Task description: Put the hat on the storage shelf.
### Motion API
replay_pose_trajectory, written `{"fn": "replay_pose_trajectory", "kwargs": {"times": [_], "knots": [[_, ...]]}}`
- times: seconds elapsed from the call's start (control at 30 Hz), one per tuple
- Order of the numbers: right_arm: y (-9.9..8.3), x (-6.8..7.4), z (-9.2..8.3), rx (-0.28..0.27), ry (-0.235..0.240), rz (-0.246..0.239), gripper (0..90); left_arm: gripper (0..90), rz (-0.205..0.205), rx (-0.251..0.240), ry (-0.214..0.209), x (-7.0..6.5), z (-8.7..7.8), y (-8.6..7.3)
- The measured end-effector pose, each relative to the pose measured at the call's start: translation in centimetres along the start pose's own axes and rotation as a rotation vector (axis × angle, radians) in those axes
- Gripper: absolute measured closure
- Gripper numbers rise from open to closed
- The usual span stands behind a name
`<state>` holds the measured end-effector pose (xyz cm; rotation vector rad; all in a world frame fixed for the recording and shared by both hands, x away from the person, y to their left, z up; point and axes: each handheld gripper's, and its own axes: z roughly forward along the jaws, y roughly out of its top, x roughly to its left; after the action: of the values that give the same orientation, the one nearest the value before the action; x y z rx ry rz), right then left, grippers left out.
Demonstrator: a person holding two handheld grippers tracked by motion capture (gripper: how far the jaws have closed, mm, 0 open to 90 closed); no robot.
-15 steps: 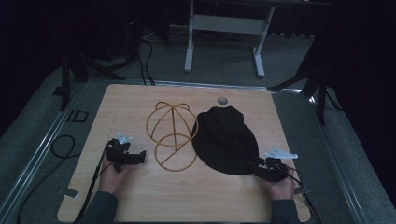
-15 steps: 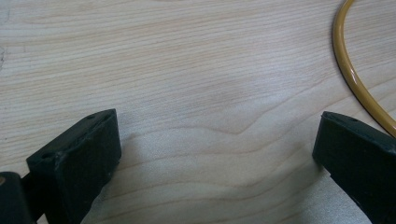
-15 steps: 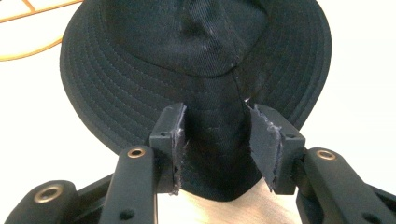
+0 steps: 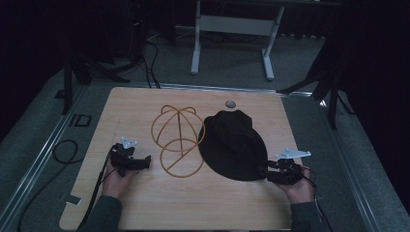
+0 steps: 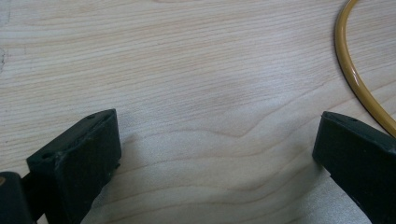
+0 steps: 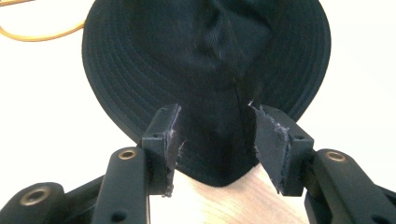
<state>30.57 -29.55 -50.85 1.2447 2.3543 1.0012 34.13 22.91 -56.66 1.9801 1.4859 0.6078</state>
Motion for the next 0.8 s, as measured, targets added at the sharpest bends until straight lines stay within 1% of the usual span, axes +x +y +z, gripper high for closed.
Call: {"fn": "replay_pose_trajectory", "kwargs": {"times": [0.03,0.07,0.1,0.2,0.27,0.43,0.47,0.5,0.6,0.7,0.8], "knots": [[0.8,0.0,-0.2,0.016,0.005,-0.016,50.7,1.3,0.0,0.0,0.0,0.0,0.0,0.0],[0.8,0.0,-0.2,0.016,0.005,-0.016,50.7,1.3,0.0,0.0,0.0,0.0,0.0,0.0],[1.6,-0.1,-0.2,0.037,0.009,-0.029,50.9,1.2,0.0,0.0,0.0,0.0,0.0,0.0],[2.8,-0.1,-0.4,0.065,0.015,-0.058,50.8,1.3,0.0,0.0,0.0,0.0,0.0,0.0],[3.5,0.1,-0.5,0.078,0.026,-0.074,50.3,1.3,0.0,0.002,0.0,0.0,0.0,0.0],[5.0,0.6,-0.6,0.133,0.025,-0.128,48.2,1.3,0.0,0.002,0.0,0.0,0.0,0.0],[5.0,0.6,-0.6,0.133,0.025,-0.128,48.2,1.2,0.0,0.002,0.0,0.0,0.0,0.0],[5.7,0.7,-0.7,0.149,0.027,-0.143,47.3,1.3,0.0,0.002,0.0,0.0,0.0,0.0],[6.5,0.9,-0.9,0.175,0.032,-0.151,45.2,1.2,0.0,0.002,0.0,0.0,0.0,0.0],[7.3,1.1,-0.9,0.206,0.028,-0.175,42.8,1.2,0.0,0.002,0.0,0.0,0.0,0.0],[7.9,1.2,-0.9,0.217,0.031,-0.175,41.3,1.2,0.0,0.002,0.0,0.0,0.0,0.0]]}}
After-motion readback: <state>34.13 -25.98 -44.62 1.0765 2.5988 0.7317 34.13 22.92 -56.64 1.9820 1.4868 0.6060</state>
